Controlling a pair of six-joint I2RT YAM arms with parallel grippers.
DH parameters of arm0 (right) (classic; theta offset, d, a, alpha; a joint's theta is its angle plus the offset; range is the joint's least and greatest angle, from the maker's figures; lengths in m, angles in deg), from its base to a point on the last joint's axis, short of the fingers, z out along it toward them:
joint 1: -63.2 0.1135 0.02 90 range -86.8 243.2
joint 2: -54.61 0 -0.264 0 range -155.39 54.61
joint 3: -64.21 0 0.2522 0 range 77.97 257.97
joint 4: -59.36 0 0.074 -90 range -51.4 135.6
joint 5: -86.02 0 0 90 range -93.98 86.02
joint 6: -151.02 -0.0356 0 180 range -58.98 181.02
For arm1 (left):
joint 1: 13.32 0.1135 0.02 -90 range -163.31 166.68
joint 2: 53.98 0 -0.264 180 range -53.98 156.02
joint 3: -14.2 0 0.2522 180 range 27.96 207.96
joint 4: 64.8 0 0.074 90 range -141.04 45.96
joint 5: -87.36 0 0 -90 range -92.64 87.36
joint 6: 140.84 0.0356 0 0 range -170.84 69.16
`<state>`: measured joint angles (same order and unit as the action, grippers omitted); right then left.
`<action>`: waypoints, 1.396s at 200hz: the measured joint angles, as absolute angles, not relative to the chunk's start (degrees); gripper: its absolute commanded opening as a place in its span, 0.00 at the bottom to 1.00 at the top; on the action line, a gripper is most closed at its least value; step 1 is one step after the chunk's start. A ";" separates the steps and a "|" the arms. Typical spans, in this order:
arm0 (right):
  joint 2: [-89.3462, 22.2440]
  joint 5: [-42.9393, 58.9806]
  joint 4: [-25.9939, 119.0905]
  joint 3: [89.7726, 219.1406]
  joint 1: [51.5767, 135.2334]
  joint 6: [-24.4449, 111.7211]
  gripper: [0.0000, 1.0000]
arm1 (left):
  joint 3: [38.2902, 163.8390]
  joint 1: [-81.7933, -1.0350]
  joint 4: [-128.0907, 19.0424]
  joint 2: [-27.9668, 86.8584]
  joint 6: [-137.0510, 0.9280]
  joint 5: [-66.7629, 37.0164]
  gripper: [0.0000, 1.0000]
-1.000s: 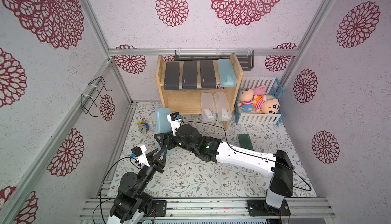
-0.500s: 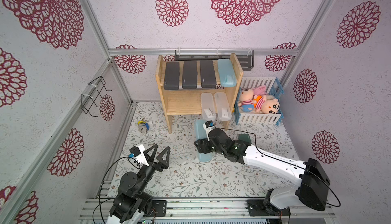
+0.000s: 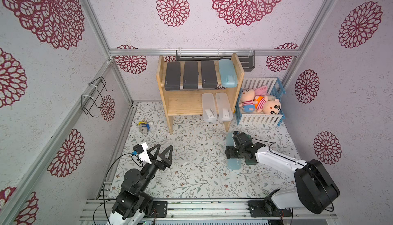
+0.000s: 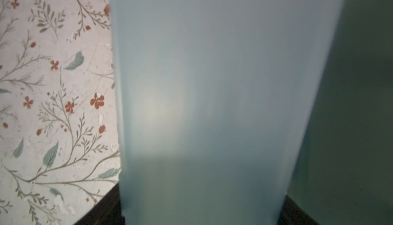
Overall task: Remove the pencil cases from the shelf
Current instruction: Place the pencil case at the center of the board.
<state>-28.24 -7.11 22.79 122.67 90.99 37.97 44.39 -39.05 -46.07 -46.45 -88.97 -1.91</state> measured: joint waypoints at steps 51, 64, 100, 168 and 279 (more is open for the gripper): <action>-37.11 -7.60 23.82 128.25 88.96 40.86 0.73 | 44.39 -39.05 -46.16 -46.48 -88.97 -1.87 0.97; -38.92 -7.95 23.66 129.21 88.83 41.30 0.74 | 44.39 -39.05 -46.16 -46.48 -88.97 -1.87 0.97; -41.13 -9.28 22.79 130.28 88.39 42.43 0.78 | 44.39 -39.05 -45.85 -46.48 -88.99 -1.52 0.97; -41.13 -10.39 20.76 130.19 86.38 43.94 0.84 | 44.39 -39.05 -45.39 -47.13 -89.36 -0.16 0.97; -40.34 -10.09 22.09 128.31 82.38 46.96 0.99 | 44.39 -39.05 -45.06 -42.32 -91.81 1.87 0.97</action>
